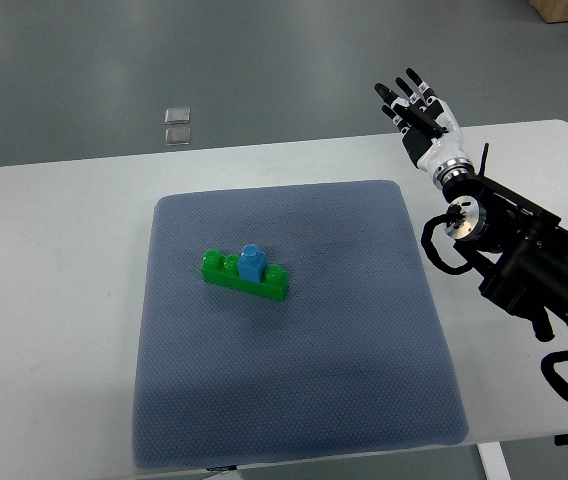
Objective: Stack blue block on green block with right hand
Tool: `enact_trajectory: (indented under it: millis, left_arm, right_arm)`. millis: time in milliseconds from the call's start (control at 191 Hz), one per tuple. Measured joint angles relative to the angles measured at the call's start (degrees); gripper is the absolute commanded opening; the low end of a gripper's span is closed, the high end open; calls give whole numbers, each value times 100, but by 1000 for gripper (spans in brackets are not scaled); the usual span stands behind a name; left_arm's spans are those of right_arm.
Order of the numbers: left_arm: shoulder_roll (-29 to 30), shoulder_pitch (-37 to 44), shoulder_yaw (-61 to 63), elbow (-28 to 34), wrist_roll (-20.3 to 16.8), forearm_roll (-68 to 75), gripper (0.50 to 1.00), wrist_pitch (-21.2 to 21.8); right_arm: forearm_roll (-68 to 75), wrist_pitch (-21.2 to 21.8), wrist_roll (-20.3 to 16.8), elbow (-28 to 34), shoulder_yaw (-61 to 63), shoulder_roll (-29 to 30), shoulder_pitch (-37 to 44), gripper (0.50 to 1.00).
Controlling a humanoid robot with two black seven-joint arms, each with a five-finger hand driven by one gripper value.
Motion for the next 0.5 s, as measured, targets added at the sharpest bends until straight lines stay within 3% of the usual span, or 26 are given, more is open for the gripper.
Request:
enact_trajectory:
  millis: [497]
  left_arm:
    - [0,0,1,0,0,0,1000,0]
  right_arm:
    - [-73,9,277,0,-41,23,-184,913]
